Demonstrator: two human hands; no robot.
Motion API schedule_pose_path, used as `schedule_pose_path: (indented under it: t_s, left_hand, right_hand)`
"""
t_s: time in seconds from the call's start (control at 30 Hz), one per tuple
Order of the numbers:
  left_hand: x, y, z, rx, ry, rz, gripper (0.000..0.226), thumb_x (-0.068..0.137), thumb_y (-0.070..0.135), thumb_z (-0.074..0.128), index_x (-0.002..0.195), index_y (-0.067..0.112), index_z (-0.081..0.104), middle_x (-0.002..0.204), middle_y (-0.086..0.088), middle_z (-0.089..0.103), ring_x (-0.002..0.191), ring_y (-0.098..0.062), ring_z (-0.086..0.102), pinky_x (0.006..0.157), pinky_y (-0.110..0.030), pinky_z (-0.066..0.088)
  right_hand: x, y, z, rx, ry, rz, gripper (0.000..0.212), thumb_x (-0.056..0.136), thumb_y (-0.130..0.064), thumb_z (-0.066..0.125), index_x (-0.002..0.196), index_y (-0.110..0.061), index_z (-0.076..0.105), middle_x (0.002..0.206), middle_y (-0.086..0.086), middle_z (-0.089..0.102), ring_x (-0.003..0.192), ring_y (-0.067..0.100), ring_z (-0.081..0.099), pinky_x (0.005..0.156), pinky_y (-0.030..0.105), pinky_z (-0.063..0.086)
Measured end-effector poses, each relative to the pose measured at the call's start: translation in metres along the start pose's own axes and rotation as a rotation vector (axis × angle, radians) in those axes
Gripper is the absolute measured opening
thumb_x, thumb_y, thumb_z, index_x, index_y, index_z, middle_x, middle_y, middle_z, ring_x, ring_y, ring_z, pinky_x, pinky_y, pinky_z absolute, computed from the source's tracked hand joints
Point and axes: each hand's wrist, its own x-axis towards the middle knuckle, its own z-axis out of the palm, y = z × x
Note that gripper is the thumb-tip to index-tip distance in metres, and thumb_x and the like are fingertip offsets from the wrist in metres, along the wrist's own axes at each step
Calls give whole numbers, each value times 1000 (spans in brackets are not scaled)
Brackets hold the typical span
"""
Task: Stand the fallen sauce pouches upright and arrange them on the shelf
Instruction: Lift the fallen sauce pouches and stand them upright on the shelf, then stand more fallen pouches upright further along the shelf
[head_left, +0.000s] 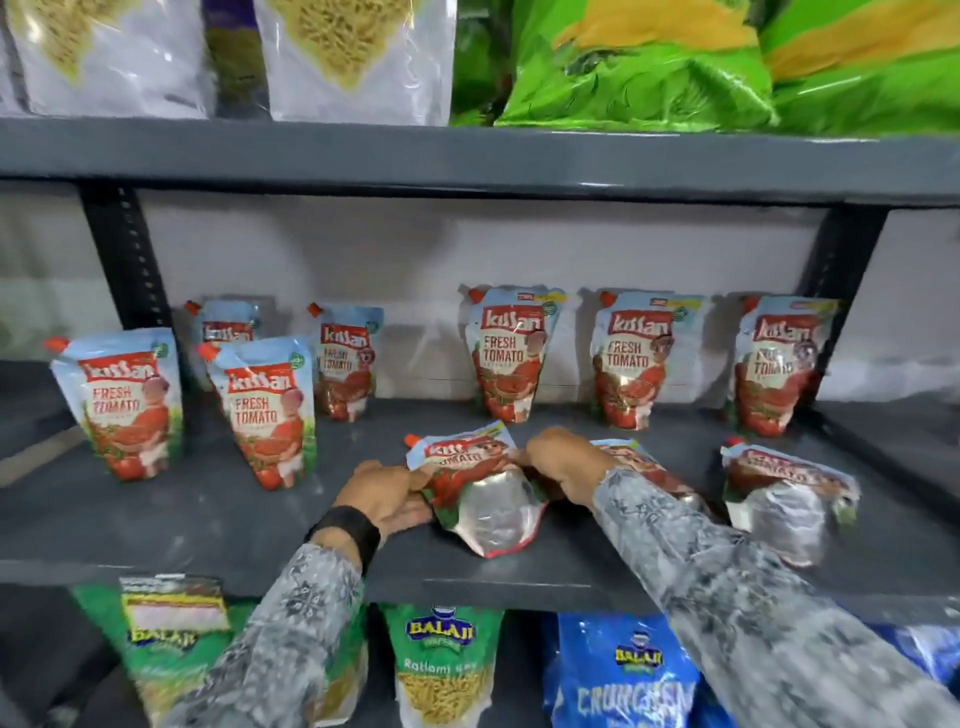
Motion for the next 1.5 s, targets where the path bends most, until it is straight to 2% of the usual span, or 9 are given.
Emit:
schedule_pose_path:
  t_s: [0.37, 0.5, 0.67, 0.8, 0.93, 1.03, 1.2, 1.37, 1.5]
  left_hand:
    - [-14, 61, 3, -101, -3, 276, 12, 94, 6, 66, 103, 14, 69, 90, -4, 76, 72, -15, 74, 59, -27, 63]
    - [-11, 75, 8, -122, 18, 478, 19, 92, 6, 68, 108, 16, 66, 101, -4, 74, 93, -18, 72, 75, -33, 61]
    - [3, 52, 6, -73, 19, 576, 23, 92, 2, 67, 112, 12, 64, 97, -6, 75, 88, -17, 71, 77, -36, 60]
    - [19, 24, -1, -58, -11, 530, 23, 92, 5, 69, 114, 11, 66, 102, -11, 78, 88, -19, 73, 75, -34, 59]
    - [24, 21, -8, -25, -42, 552, 21, 91, 8, 71, 107, 20, 67, 105, -8, 77, 94, -19, 74, 75, -31, 58]
    - [21, 22, -13, -10, -22, 566, 23, 89, 11, 71, 100, 32, 69, 107, -9, 77, 96, -19, 73, 82, -36, 58]
    - [-16, 9, -4, -71, 243, 566, 21, 89, 14, 67, 99, 33, 66, 89, -1, 75, 78, -18, 72, 82, -45, 62]
    - [-63, -1, 52, 68, -173, 404, 18, 94, 13, 66, 112, 10, 69, 91, -7, 69, 69, -16, 63, 67, -31, 60]
    - [-60, -1, 107, 332, -267, 214, 35, 93, 39, 67, 114, 12, 67, 87, -6, 66, 70, -20, 65, 72, -38, 63]
  right_hand:
    - [-2, -30, -20, 461, 216, -228, 20, 93, -10, 72, 76, -16, 66, 83, 4, 74, 80, 23, 71, 75, 36, 62]
    - [-7, -43, -26, 614, 289, -320, 23, 97, -5, 68, 75, -13, 64, 80, 2, 68, 73, 18, 65, 64, 35, 64]
    - [-6, -26, 0, 728, 319, -241, 28, 99, -2, 63, 74, -15, 63, 87, 4, 69, 88, 28, 69, 84, 55, 63]
    - [-5, -6, 21, 686, 338, -201, 22, 101, -8, 61, 81, -13, 68, 104, 15, 76, 101, 33, 75, 80, 50, 65]
    - [-8, -4, 27, 685, 367, -218, 25, 102, -7, 60, 78, -12, 68, 93, 10, 75, 91, 26, 73, 77, 43, 65]
    - [-13, -4, 24, 618, 387, -208, 16, 101, -4, 60, 92, -6, 73, 98, 10, 74, 91, 22, 73, 70, 33, 64]
    - [-35, 1, -11, 326, 507, -320, 22, 93, -4, 60, 107, -14, 74, 95, 4, 76, 94, 27, 74, 83, 46, 64]
    - [-55, 17, -88, -104, 587, -273, 22, 93, -11, 60, 104, -17, 77, 105, 2, 77, 98, 21, 69, 94, 37, 56]
    - [-43, 55, -122, -326, 369, -38, 30, 90, -34, 65, 111, -15, 74, 113, 7, 74, 104, 28, 68, 87, 33, 52]
